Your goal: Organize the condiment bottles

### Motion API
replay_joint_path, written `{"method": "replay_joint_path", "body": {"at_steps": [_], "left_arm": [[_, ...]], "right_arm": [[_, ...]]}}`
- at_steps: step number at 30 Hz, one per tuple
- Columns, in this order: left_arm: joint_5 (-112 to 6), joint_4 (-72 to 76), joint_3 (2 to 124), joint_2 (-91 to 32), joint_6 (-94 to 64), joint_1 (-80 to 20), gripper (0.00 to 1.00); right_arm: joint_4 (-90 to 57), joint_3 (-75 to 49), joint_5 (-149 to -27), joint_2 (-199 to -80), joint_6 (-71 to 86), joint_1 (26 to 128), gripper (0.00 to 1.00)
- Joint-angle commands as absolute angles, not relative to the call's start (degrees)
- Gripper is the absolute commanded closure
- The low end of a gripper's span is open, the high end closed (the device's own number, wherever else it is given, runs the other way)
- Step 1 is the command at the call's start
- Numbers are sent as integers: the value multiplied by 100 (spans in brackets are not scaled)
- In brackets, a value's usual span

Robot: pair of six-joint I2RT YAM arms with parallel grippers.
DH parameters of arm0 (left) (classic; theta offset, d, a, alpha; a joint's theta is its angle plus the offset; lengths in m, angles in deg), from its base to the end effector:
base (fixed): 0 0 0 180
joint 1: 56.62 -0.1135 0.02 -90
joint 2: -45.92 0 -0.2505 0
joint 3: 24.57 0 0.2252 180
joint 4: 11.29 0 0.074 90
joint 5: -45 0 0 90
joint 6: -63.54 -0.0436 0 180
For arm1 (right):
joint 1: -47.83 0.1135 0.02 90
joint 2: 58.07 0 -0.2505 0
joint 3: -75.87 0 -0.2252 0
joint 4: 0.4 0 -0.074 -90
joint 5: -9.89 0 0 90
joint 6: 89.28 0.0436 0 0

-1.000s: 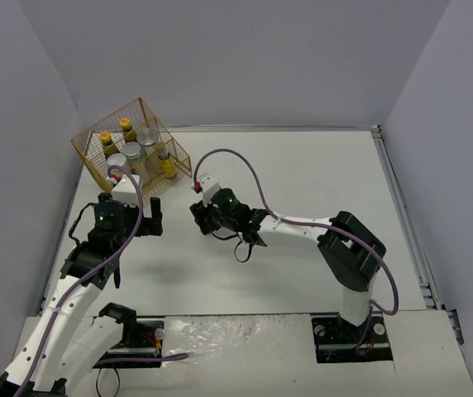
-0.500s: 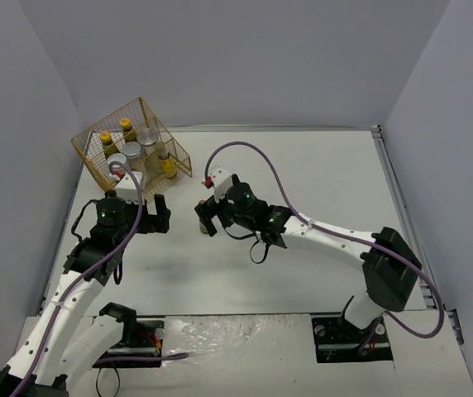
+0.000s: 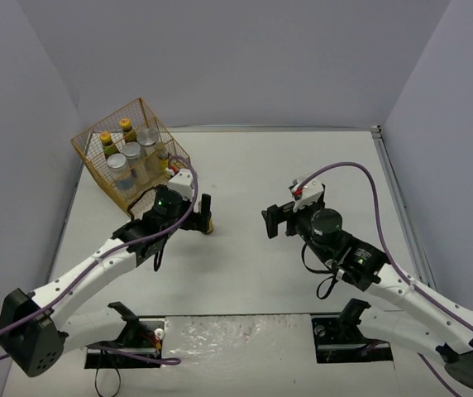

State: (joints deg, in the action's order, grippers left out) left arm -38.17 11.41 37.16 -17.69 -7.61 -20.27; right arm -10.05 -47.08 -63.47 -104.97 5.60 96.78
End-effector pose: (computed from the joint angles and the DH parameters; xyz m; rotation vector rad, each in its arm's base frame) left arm 0.1967 -0.1383 0.2817 0.2319 2.0184 -0.4967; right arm 0.1318 0.1323 0.3371 -0.3739 1.5406 0.5117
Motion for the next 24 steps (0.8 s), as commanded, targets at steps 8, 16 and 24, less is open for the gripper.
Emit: {"method": "replay_joint_path", "body": {"at_steps": [8, 16, 24], "left_arm": [[-2960, -409, 4103, -2888, -576, -1763, 25], [-2758, -519, 4083, -3085, -332, -1652, 62], [-2312, -21, 4433, -2571, -362, -1664, 100]], "right_arm": [[-920, -4980, -6013, -10035, 816, 9492, 0], [-917, -5012, -6074, -10067, 801, 9398, 0], [-925, -5027, -6113, -10079, 810, 9371, 0]]}}
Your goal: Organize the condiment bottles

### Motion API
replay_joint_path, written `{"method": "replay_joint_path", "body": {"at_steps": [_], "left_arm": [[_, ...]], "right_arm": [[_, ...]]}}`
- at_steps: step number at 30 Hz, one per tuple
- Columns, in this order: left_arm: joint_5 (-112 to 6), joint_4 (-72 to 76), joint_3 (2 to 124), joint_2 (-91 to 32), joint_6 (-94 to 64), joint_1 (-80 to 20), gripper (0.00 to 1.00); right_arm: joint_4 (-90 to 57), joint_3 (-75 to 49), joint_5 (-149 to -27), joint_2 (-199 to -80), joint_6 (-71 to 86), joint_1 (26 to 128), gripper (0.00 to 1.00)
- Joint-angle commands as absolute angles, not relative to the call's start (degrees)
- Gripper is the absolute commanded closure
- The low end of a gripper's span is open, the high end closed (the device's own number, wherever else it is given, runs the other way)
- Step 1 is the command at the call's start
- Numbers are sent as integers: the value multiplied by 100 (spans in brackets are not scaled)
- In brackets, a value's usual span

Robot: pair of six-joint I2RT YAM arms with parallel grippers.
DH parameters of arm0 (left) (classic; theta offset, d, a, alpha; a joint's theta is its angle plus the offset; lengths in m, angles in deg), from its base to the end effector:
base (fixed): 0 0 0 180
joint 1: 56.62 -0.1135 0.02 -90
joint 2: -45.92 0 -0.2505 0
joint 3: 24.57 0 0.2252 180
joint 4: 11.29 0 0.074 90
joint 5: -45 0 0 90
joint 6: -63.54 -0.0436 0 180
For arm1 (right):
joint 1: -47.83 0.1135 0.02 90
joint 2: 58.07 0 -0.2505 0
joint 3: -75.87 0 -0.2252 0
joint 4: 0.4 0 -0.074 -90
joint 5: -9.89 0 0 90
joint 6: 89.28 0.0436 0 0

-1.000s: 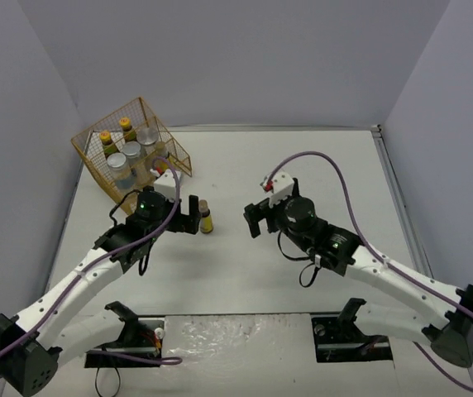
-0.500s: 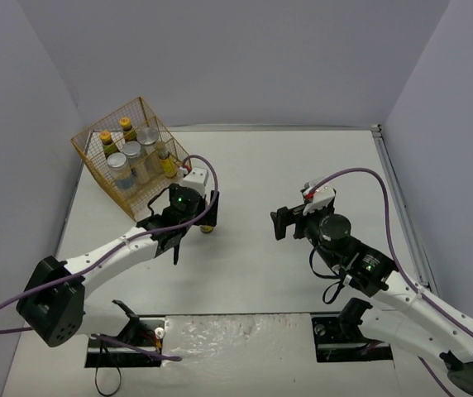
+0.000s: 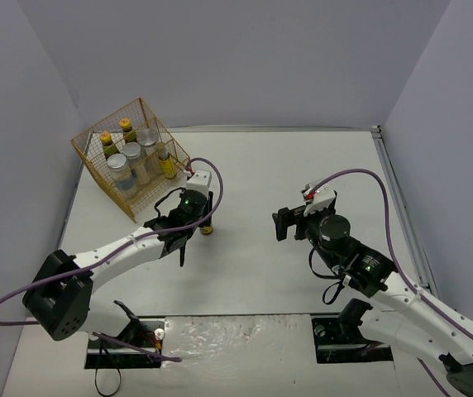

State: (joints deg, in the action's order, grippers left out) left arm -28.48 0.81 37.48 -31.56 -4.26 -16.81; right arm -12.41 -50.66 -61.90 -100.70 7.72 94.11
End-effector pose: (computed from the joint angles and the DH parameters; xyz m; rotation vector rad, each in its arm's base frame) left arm 0.2272 -0.1732 0.2446 0.1350 2.0471 -0.3841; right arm 0.1289 0.1151 0.3231 -0.2994 1.5821 0.4709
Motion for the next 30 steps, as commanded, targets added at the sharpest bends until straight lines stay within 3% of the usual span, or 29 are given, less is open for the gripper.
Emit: {"method": "replay_joint_path", "body": {"at_steps": [1, 6, 18, 30], "left_arm": [[-2215, 153, 4539, -2477, -394, -1699, 100], [-1925, 1147, 5285, -2134, -527, -2261, 100], [-2404, 1214, 6481, -2819, -616, -4322, 100], [-2558, 741, 6514, -3740, -334, -4730, 100]], "right_arm": [[-925, -5024, -6116, -10079, 810, 9368, 0], [-926, -4992, -6130, -10079, 775, 9353, 0], [-931, -4948, -6166, -10050, 757, 9324, 0], [-1093, -5036, -6052, -9753, 766, 9274, 0]]}}
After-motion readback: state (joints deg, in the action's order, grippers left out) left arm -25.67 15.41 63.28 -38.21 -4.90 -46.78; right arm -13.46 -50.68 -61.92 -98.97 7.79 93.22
